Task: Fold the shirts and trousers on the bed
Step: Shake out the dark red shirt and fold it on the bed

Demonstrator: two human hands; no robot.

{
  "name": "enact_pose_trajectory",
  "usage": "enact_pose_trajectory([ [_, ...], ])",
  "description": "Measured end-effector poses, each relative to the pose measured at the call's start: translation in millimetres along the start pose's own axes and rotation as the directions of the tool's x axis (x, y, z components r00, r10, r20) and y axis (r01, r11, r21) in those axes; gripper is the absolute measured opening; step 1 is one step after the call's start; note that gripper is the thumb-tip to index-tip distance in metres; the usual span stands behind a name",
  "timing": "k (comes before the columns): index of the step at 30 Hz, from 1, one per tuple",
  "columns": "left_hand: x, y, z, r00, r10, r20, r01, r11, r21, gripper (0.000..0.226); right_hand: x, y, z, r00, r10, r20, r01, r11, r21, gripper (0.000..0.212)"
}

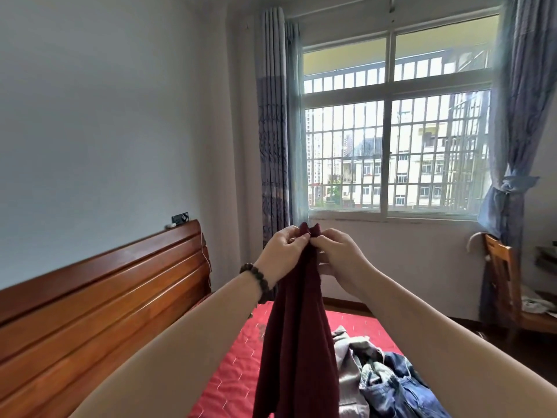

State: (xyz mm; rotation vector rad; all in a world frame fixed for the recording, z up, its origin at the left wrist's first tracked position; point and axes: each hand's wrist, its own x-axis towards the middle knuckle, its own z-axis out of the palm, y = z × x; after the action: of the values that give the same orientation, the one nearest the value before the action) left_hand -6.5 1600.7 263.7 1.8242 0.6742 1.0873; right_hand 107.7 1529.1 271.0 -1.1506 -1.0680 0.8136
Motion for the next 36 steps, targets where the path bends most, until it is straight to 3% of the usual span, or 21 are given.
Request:
enact_pose_trajectory([
  [3,-4.1,-1.9,0.1,0.995,-0.024,0.098,0.031,0.997,-0.074,0.043,-8.6,-5.8,-1.7,0.997,0.002,0.071,-0.008,0.996,0.084,0.004],
  [6,-4.9,-5.6,0.4,0.985,-0.027,0.169,0.036,0.998,-0.052,0.062,-9.4,-9.0,-5.3,0.994,-0.015,0.104,0.004,0.995,0.100,0.010],
  [8,-4.2,-6.0,-1.7,0.980,0.005,0.199,-0.007,1.000,0.008,0.062,-7.6,-10.5,-11.2,0.991,0.000,0.137,-0.014,0.995,0.102,0.014],
  [11,-0.3,-5.3,-11.3,0.970,0.025,0.242,-0.038,0.998,0.049,0.044,-4.3,-15.7,-22.5,0.989,-0.033,0.145,0.053,0.990,-0.133,0.009],
  [12,0.5,-4.8,-15.4,0.967,0.024,0.252,-0.038,0.998,0.051,0.037,-1.2,-18.7,-27.9,0.988,-0.098,0.118,0.127,0.954,-0.270,0.006],
  [14,0.1,-2.2,-21.7,0.956,0.006,0.293,-0.015,0.999,0.029,0.030,7.1,-24.6,-40.9,0.954,-0.283,0.099,0.287,0.769,-0.571,0.024],
  [15,-0.9,1.1,-23.0,0.946,0.004,0.325,-0.015,0.999,0.032,0.027,10.5,-28.3,-45.8,0.925,-0.341,0.167,0.360,0.645,-0.674,0.041],
  [17,0.2,7.0,-23.9,0.923,0.031,0.384,-0.064,0.995,0.075,0.024,15.0,-36.9,-48.9,0.879,-0.295,0.373,0.475,0.483,-0.736,0.065],
  [18,1.4,9.0,-23.8,0.913,0.052,0.405,-0.097,0.991,0.091,0.024,15.9,-41.3,-47.1,0.867,-0.223,0.445,0.495,0.470,-0.731,0.064],
  [20,3.1,10.3,-25.0,0.910,0.080,0.407,-0.125,0.989,0.085,0.024,20.0,-46.9,-41.0,0.866,-0.113,0.487,0.471,0.511,-0.719,0.040],
  [24,1.6,-2.3,-32.8,0.960,0.177,0.216,-0.191,0.981,0.046,0.024,29.1,-45.1,-34.3,0.871,-0.245,0.425,0.490,0.475,-0.731,0.020],
  [27,-5.4,-16.5,-36.8,0.953,0.256,0.164,-0.283,0.944,0.171,0.019,30.5,-41.8,-29.3,0.861,-0.297,0.413,0.508,0.514,-0.691,0.015],
  [32,-16.6,-31.4,-51.2,0.959,0.165,0.233,-0.237,0.914,0.330,0.009,28.5,-44.9,-17.8,0.824,-0.287,0.489,0.560,0.544,-0.625,0.020],
  [36,-17.9,-33.7,-73.5,0.937,0.051,0.345,-0.222,0.851,0.475,0.024,26.8,-48.2,-12.3,0.775,-0.222,0.592,0.609,0.512,-0.606,0.025],
])
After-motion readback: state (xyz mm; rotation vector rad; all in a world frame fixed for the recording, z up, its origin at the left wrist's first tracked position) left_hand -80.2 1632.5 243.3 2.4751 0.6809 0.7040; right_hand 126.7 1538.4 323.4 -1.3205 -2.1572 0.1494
